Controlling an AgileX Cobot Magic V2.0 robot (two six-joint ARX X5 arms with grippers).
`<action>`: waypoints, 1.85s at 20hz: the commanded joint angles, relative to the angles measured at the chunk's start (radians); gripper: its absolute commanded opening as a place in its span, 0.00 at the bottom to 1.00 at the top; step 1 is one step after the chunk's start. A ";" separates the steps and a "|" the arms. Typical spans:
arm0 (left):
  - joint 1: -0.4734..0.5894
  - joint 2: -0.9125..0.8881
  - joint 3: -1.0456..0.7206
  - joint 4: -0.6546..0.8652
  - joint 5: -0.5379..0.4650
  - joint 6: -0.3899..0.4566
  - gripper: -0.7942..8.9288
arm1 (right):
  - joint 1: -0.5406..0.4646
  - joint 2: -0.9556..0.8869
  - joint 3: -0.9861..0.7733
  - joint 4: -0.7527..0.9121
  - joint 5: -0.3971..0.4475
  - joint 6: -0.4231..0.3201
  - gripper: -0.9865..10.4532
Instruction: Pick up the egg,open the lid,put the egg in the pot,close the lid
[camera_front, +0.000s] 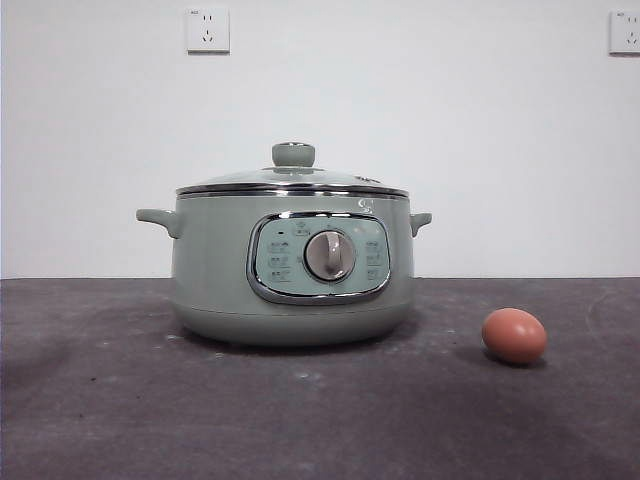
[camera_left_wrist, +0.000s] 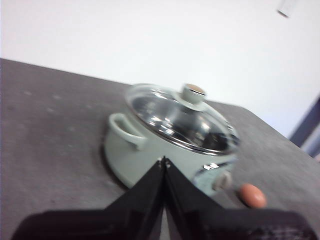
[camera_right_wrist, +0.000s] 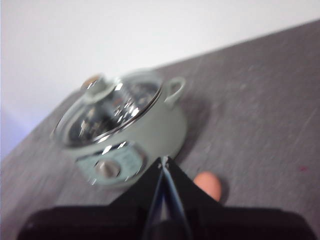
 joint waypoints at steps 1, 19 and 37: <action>0.002 0.055 0.073 -0.066 0.061 0.070 0.07 | 0.001 0.086 0.113 -0.100 -0.044 -0.119 0.08; -0.004 0.421 0.562 -0.705 0.204 0.532 0.07 | 0.003 0.487 0.657 -0.782 -0.156 -0.489 0.08; -0.007 0.436 0.571 -0.688 0.203 0.490 0.73 | 0.005 0.592 0.657 -0.691 -0.163 -0.423 0.61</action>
